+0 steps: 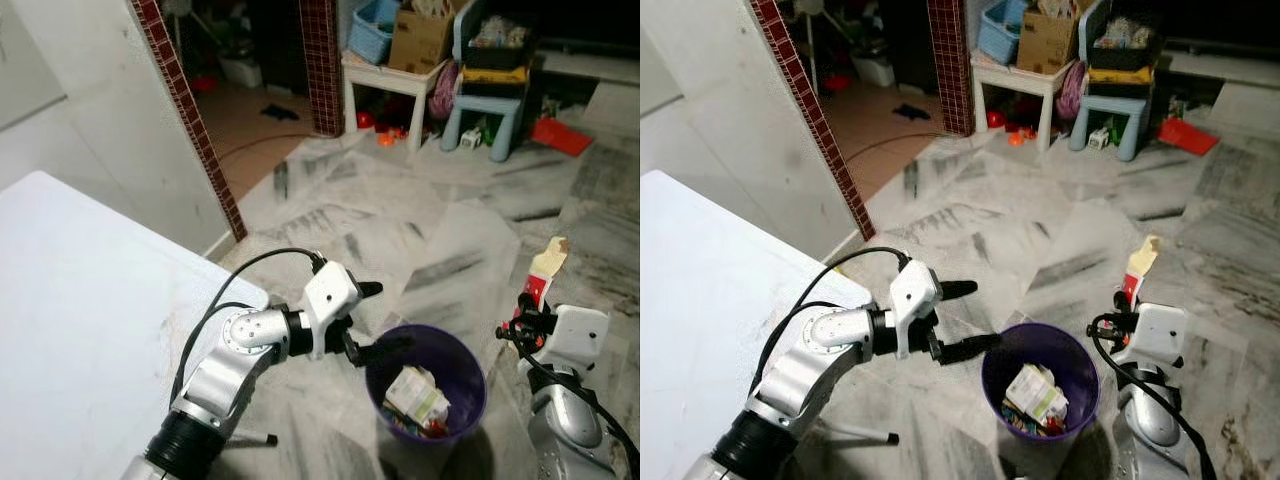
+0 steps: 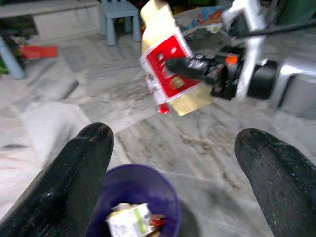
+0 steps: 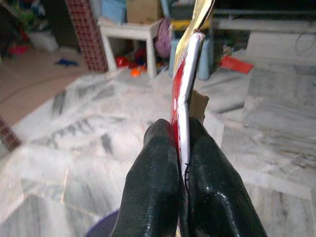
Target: Picking trash to rubbish bin
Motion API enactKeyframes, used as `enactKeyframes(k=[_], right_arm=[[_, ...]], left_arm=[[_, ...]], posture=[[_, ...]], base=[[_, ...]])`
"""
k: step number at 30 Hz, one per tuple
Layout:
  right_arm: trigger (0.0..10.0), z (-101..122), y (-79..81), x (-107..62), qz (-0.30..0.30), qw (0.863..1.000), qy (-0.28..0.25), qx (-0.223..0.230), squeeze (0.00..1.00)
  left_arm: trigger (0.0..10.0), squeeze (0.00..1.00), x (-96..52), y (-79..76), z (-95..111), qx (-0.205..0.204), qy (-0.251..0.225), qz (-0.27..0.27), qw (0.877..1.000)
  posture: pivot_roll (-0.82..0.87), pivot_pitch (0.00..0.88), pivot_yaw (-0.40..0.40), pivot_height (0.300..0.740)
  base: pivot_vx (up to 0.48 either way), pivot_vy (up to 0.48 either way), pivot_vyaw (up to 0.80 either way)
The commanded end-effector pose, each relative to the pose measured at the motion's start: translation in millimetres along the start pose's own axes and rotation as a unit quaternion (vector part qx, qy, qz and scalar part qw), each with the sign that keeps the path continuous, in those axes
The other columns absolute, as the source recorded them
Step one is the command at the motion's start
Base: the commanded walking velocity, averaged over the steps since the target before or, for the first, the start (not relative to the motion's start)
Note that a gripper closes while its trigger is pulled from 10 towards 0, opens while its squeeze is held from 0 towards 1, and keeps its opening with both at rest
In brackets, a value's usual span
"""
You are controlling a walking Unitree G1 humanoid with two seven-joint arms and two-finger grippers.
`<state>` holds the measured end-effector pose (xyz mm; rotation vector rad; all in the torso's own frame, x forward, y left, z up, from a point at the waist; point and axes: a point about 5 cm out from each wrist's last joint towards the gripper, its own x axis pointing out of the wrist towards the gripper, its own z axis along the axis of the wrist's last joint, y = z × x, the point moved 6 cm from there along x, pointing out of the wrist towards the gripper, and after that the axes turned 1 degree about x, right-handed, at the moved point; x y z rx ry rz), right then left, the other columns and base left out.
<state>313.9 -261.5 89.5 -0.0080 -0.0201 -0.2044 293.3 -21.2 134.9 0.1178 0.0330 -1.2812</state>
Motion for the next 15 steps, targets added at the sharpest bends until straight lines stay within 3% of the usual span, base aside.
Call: enactKeyframes(k=[1, 9, 15], right_arm=[[10.0, -14.8, -4.2, -3.3, 0.011, 0.999, 0.03, 0.0, 0.0], [10.0, -29.8, -24.9, -1.6, 0.017, 0.997, 0.068, -0.005, 0.0], [10.0, -35.7, -28.2, 15.7, 0.049, 0.994, 0.094, -0.028, 0.0]], left_arm=[[10.0, 0.0, -2.7, -9.5, -1.4, -0.01, 0.003, -0.015, 1.0], [10.0, 0.0, -2.5, -26.4, 4.0, -0.023, -0.002, -0.028, 0.999], [10.0, 0.0, -0.7, -29.9, 13.5, -0.029, -0.008, -0.033, 0.999]], posture=[[-0.16, 0.277, 0.147, 0.74], [-0.16, 0.344, 0.124, 0.74], [-0.16, 0.381, 0.112, 0.74]], base=[[0.0, 0.0, 0.0], [0.0, 0.0, 0.0], [0.0, 0.0, 0.0]])
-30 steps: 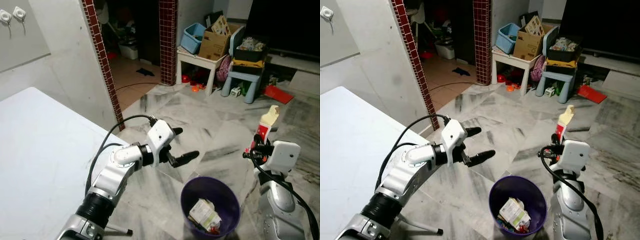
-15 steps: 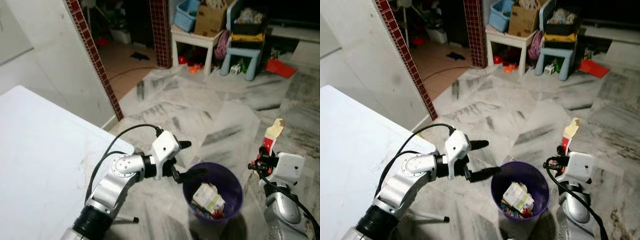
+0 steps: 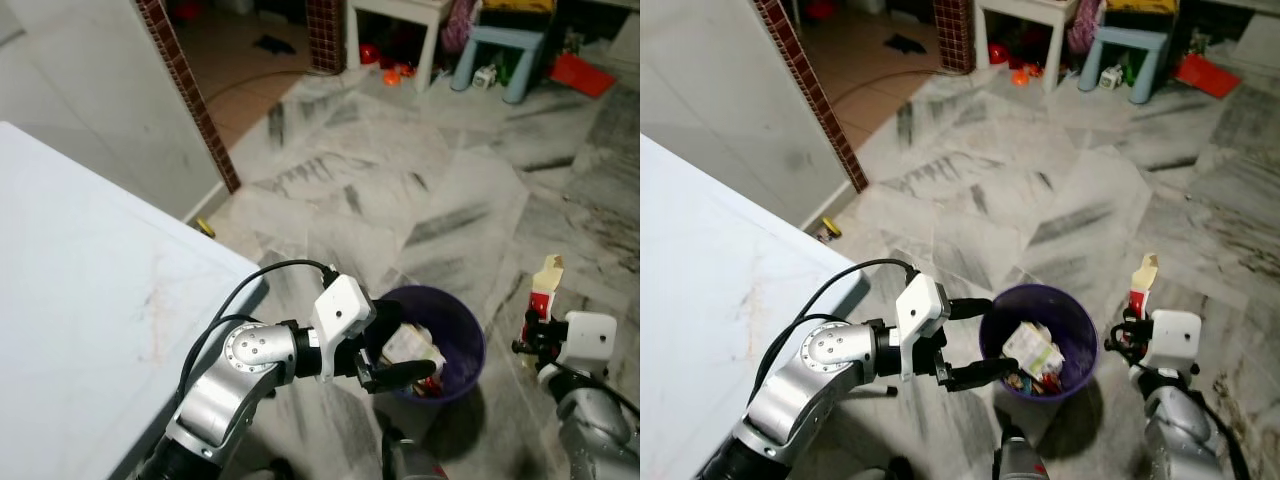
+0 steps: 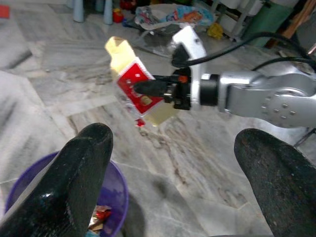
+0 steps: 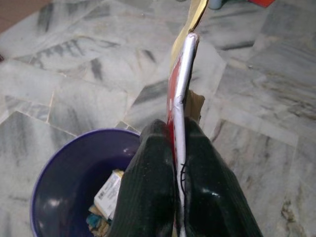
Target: Picking trash to rubbish bin
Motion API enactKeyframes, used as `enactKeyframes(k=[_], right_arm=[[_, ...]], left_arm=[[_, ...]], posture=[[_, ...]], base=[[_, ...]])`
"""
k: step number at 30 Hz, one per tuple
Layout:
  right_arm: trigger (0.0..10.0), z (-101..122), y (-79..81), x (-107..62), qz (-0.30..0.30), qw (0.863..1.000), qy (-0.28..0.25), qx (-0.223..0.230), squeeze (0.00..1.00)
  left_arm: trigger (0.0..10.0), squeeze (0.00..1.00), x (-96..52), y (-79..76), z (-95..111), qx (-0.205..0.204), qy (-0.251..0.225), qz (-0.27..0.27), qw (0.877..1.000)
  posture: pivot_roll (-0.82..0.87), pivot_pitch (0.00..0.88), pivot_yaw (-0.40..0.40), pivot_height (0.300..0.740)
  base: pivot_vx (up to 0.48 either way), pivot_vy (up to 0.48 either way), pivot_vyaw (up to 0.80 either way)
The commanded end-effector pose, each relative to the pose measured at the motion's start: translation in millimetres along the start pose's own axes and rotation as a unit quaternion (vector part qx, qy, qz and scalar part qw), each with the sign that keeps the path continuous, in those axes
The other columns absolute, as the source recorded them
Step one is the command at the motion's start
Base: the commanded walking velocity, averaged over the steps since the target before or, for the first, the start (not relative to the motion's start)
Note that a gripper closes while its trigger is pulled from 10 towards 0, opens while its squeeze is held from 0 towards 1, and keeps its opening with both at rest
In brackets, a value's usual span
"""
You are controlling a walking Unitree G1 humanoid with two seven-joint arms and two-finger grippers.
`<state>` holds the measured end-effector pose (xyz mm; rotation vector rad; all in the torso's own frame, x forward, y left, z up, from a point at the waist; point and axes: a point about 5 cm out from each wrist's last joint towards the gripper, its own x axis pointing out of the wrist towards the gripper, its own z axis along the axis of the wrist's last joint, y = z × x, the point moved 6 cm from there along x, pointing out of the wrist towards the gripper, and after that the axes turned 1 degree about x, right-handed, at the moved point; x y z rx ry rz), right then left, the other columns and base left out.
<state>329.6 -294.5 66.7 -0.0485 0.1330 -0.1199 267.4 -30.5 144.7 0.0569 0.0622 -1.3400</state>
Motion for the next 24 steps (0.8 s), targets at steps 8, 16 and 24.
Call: enactKeyframes(k=[8, 16, 24], right_arm=[[10.0, -3.2, 7.2, 22.6, 0.064, 0.997, 0.035, -0.015, 0.0], [10.0, 12.1, 26.2, 41.7, 0.116, 0.993, 0.031, 0.007, 0.0], [10.0, 40.8, 53.8, 60.6, 0.161, 0.987, 0.006, 0.026, 0.0]], left_arm=[[10.0, 0.0, -0.9, -11.2, 12.9, 0.004, -0.004, -0.014, 1.0], [10.0, 0.0, -3.3, -12.0, 18.4, 0.0, -0.004, -0.013, 1.0], [10.0, 0.0, -10.8, -4.6, 5.8, 0.007, 0.025, 0.0, 1.0]], posture=[[-0.13, 0.413, 0.109, 0.74], [-0.12, 0.44, 0.113, 0.74], [-0.1, 0.46, 0.117, 0.74]], base=[[0.0, 0.0, 0.0], [0.0, 0.0, 0.0], [0.0, 0.0, 0.0]])
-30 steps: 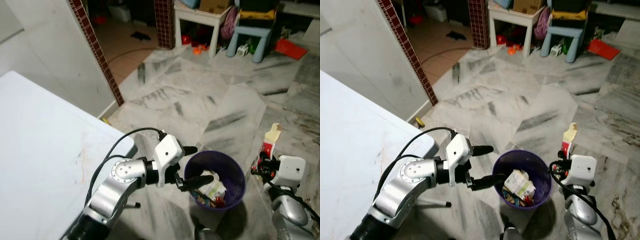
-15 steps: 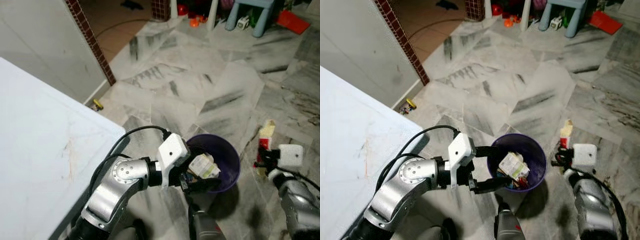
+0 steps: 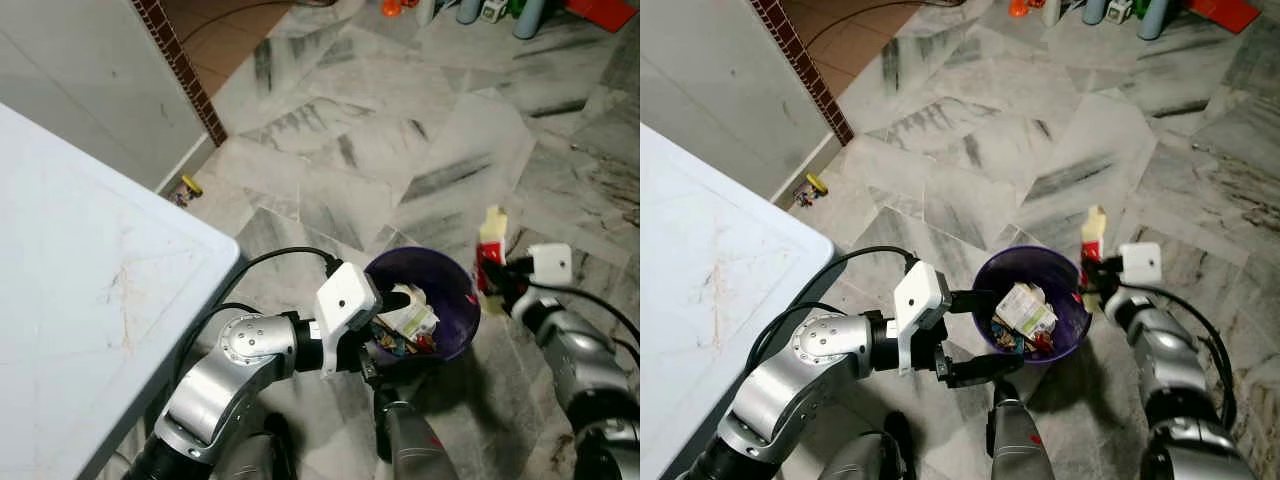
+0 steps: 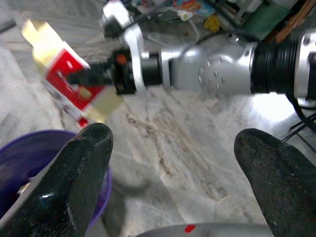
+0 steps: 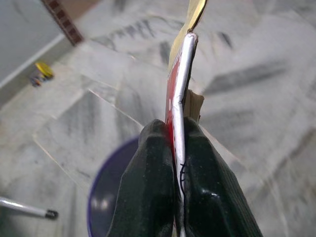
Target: Picking trash to rubbish bin
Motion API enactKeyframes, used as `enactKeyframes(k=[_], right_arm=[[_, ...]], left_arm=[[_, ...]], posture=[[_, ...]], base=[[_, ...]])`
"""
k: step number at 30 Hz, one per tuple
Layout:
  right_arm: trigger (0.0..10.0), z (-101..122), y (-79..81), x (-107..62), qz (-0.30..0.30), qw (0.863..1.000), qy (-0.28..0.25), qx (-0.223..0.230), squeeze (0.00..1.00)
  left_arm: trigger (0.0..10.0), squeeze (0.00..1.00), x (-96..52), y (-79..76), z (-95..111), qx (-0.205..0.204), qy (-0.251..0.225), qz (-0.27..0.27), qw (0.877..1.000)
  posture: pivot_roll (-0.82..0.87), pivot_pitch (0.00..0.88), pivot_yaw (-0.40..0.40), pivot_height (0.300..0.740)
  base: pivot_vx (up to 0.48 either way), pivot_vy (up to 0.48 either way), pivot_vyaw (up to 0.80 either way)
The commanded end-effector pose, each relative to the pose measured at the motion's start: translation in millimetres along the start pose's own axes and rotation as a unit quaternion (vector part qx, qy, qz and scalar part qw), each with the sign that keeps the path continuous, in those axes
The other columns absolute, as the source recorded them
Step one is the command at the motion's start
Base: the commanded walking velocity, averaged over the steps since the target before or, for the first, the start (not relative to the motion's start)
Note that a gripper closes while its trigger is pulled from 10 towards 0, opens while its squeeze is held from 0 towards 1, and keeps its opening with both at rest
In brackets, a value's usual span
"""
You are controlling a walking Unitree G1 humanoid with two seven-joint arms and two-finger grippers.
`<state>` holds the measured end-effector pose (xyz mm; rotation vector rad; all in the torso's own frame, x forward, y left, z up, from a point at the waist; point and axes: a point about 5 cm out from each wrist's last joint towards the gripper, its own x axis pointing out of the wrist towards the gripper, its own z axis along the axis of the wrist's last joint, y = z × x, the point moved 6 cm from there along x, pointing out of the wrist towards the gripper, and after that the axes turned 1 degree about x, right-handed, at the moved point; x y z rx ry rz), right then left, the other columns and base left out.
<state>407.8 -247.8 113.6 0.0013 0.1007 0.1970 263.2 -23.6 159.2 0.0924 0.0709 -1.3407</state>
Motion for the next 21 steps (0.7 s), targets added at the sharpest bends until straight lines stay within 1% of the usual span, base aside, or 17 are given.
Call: enactKeyframes(k=[1, 2, 3, 4, 5, 6, 7, 9, 12, 18, 19, 20, 21], right_arm=[[10.0, -11.8, 8.9, 0.0, 0.018, 1.0, 0.014, 0.02, 0.0], [10.0, -10.0, 11.0, 1.3, 0.024, 0.999, 0.011, 0.023, 0.0], [10.0, -6.0, 14.6, 4.0, 0.032, 0.999, 0.005, 0.034, 0.0], [10.0, -0.5, 21.1, 7.8, 0.049, 0.998, -0.002, 0.045, 0.0], [10.0, -0.5, 21.1, 7.8, 0.049, 0.998, -0.002, 0.045, 0.0], [10.0, 2.2, 25.8, 10.1, 0.062, 0.997, -0.005, 0.054, 0.0], [10.0, 2.9, 27.3, 10.8, 0.066, 0.996, -0.006, 0.06, 0.0], [10.0, 3.3, 32.8, 12.7, 0.083, 0.994, -0.004, 0.077, 0.0], [10.0, 2.2, 40.8, 14.3, 0.103, 0.991, -0.002, 0.085, 0.0], [10.0, -0.7, 48.7, 15.3, 0.12, 0.988, 0.004, 0.099, 0.0], [10.0, -0.6, 48.7, 15.6, 0.12, 0.988, 0.004, 0.101, 0.28], [10.0, -0.4, 48.4, 15.7, 0.12, 0.988, 0.004, 0.102, 1.0], [10.0, -0.4, 48.4, 15.7, 0.12, 0.988, 0.004, 0.102, 1.0]], left_arm=[[10.0, 0.0, -4.5, -0.3, -16.1, -0.003, 0.024, 0.003, 1.0], [10.0, 0.0, -5.3, 0.3, -18.0, -0.002, 0.027, 0.004, 1.0], [10.0, 0.0, -6.8, 2.4, -22.2, -0.004, 0.034, 0.008, 0.999], [10.0, 0.0, -8.7, 4.7, -24.4, -0.007, 0.039, 0.01, 0.999], [10.0, 0.0, -8.7, 4.7, -24.4, -0.007, 0.039, 0.01, 0.999], [10.0, 0.0, -8.9, 6.7, -24.4, -0.005, 0.041, 0.014, 0.999], [10.0, 0.0, -8.9, 7.3, -24.1, -0.005, 0.04, 0.014, 0.999], [10.0, 0.0, -9.0, 8.8, -22.4, -0.003, 0.04, 0.015, 0.999], [10.0, 0.0, -8.4, 10.9, -18.4, -0.003, 0.034, 0.015, 0.999], [10.0, 0.0, -7.4, 10.1, -13.8, -0.002, 0.028, 0.01, 1.0], [10.0, 0.0, -7.0, 10.3, -12.9, 0.001, 0.028, 0.01, 1.0], [10.0, 0.0, -7.0, 10.0, -12.7, -0.001, 0.028, 0.01, 1.0], [10.0, 0.0, -7.0, 10.0, -12.7, -0.001, 0.028, 0.01, 1.0]], posture=[[-0.1, 0.462, 0.118, 0.74], [-0.1, 0.463, 0.118, 0.74], [-0.1, 0.463, 0.118, 0.74], [-0.1, 0.469, 0.119, 0.74], [-0.1, 0.469, 0.119, 0.74], [-0.09, 0.473, 0.12, 0.74], [-0.09, 0.473, 0.12, 0.74], [-0.09, 0.475, 0.122, 0.74], [-0.09, 0.477, 0.123, 0.74], [-0.08, 0.477, 0.125, 0.74], [-0.08, 0.477, 0.125, 0.74], [-0.08, 0.476, 0.126, 0.74], [-0.08, 0.476, 0.126, 0.74]], base=[[0.0, 0.0, 0.0], [0.0, 0.0, 0.0], [0.0, 0.0, 0.0], [0.0, 0.0, 0.0], [0.0, 0.0, 0.0], [0.0, 0.0, 0.0], [0.0, 0.0, 0.0], [0.0, 0.0, 0.0], [0.0, 0.0, 0.0], [0.0, 0.0, 0.0], [0.0, 0.0, 0.0], [0.0, 0.0, 0.0], [0.0, 0.0, 0.0]])
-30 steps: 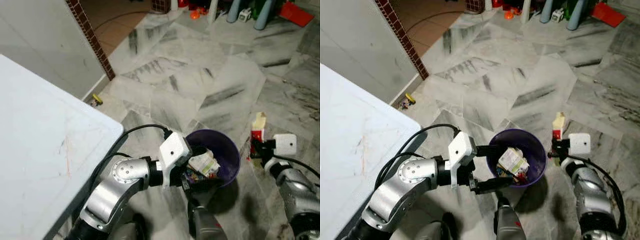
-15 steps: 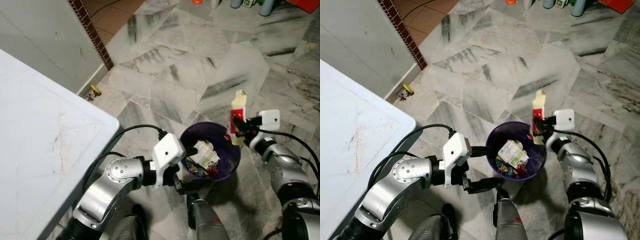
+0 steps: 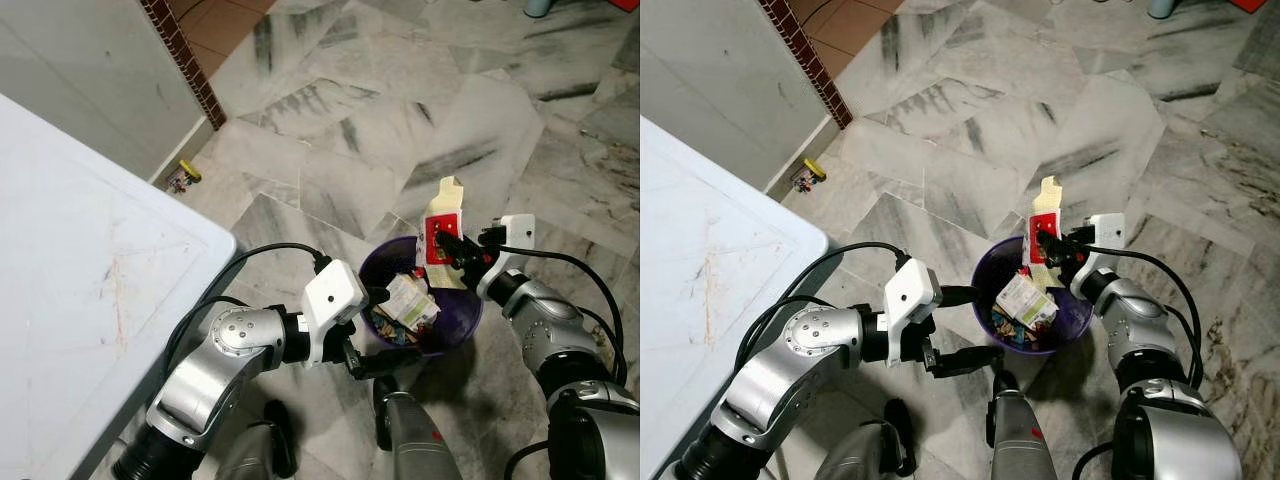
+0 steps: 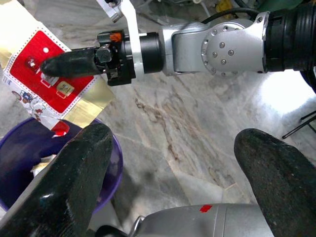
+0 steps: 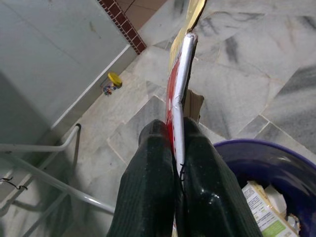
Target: Picking trash to rubbish bin
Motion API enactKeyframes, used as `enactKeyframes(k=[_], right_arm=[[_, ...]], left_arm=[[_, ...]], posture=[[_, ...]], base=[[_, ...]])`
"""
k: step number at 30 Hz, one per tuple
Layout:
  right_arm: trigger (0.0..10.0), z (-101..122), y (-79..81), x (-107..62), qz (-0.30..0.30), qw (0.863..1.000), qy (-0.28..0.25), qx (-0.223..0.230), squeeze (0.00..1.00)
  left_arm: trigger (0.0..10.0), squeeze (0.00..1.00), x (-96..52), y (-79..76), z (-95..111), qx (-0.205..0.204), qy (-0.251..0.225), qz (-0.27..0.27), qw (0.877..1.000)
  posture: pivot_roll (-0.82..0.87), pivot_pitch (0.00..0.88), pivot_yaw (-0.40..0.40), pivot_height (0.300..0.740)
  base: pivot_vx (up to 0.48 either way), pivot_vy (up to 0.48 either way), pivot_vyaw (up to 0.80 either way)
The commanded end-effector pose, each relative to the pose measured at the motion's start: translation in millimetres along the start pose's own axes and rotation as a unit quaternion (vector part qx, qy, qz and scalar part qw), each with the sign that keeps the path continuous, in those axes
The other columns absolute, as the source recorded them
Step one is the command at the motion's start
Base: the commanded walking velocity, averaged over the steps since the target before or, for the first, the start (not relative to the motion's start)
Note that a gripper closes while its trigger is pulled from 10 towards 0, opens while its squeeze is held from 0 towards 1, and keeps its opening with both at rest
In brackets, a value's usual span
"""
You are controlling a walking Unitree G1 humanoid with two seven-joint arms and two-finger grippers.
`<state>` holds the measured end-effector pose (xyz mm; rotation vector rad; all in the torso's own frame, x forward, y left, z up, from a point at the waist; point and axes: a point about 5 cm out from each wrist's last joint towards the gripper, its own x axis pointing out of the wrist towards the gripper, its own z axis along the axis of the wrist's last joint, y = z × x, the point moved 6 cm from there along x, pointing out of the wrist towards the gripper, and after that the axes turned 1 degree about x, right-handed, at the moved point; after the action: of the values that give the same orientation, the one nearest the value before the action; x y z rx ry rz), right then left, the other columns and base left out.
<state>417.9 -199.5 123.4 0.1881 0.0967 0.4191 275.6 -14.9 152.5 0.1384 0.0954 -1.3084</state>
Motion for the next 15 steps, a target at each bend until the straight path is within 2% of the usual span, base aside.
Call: enactKeyframes(k=[1, 15], right_arm=[[10.0, -11.4, 1.1, -2.4, 0.003, 1.0, 0.012, 0.021, 1.0], [10.0, -8.8, -1.6, -3.4, 0.004, 1.0, 0.014, 0.017, 1.0]], left_arm=[[10.0, 0.0, -2.0, -3.9, -5.0, -0.01, 0.005, -0.006, 1.0], [10.0, 0.0, 0.3, -2.4, -1.9, -0.01, 0.0, -0.007, 1.0]], posture=[[-0.08, 0.476, 0.125, 0.74], [-0.08, 0.471, 0.121, 0.74]], base=[[0.0, 0.0, 0.0], [0.0, 0.0, 0.0]])
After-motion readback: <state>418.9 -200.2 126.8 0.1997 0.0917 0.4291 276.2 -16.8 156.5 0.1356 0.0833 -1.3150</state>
